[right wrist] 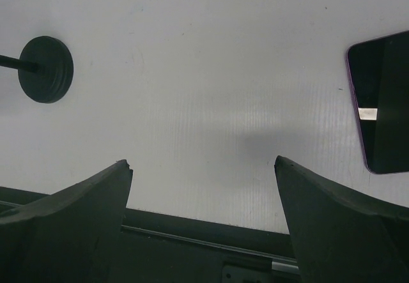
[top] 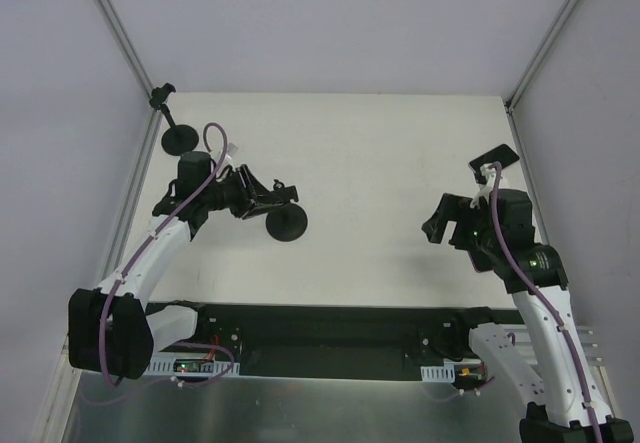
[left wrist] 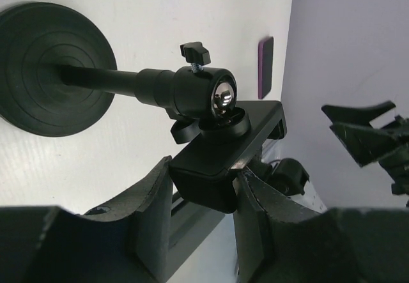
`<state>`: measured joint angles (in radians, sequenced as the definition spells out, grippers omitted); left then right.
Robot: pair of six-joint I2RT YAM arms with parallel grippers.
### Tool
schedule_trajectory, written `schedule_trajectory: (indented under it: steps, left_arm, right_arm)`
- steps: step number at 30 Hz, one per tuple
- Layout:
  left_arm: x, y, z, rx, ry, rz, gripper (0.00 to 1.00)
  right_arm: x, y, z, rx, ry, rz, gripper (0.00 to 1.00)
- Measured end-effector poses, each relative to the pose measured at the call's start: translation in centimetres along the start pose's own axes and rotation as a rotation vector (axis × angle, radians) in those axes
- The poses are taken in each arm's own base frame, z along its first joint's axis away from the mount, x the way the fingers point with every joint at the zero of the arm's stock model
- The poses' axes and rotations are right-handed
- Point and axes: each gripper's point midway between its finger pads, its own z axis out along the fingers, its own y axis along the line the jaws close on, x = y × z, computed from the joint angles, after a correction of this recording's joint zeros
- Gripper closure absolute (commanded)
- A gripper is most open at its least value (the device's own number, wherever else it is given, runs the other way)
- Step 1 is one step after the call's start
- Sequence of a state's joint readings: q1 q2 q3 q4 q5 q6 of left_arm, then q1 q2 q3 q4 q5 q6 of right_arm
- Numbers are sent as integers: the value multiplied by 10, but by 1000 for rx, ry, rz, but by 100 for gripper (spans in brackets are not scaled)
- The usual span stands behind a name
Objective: Place the phone on the phone stand
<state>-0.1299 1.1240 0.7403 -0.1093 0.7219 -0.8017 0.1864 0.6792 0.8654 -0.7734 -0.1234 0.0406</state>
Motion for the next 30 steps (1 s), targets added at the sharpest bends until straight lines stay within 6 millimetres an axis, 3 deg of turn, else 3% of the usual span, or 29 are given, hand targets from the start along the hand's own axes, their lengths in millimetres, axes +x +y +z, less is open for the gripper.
schedule_trajectory:
  steps: [1,2,3,5,13,18,22,25,27,30]
  left_arm:
    - [5,-3,3,10,27,12,71]
    - [7,-4,4,19,45,17,50]
    - [9,-5,4,26,58,23,40]
    - [11,-7,4,39,72,32,1]
    - [1,-32,-7,73,49,108,1]
    - [-34,-77,-30,63,-75,264,1]
    - [-63,-121,-46,104,-150,366,1]
    - [-86,-142,-40,124,-168,403,1]
    - [-97,-139,-29,115,-152,391,1]
    - [-107,-119,-1,82,-90,337,1]
  right_arm:
    - [0,-1,1,5,3,1,4]
    - [0,-2,3,9,5,2,4]
    - [1,-3,5,15,9,4,4]
    - [3,-6,7,28,20,6,4]
    - [4,-21,19,121,49,24,4]
    - [4,-48,44,257,104,92,4]
    - [6,-89,66,380,170,228,4]
    - [6,-131,74,471,186,371,4]
    - [6,-156,74,503,176,467,4]
    - [2,-185,71,546,124,554,4]
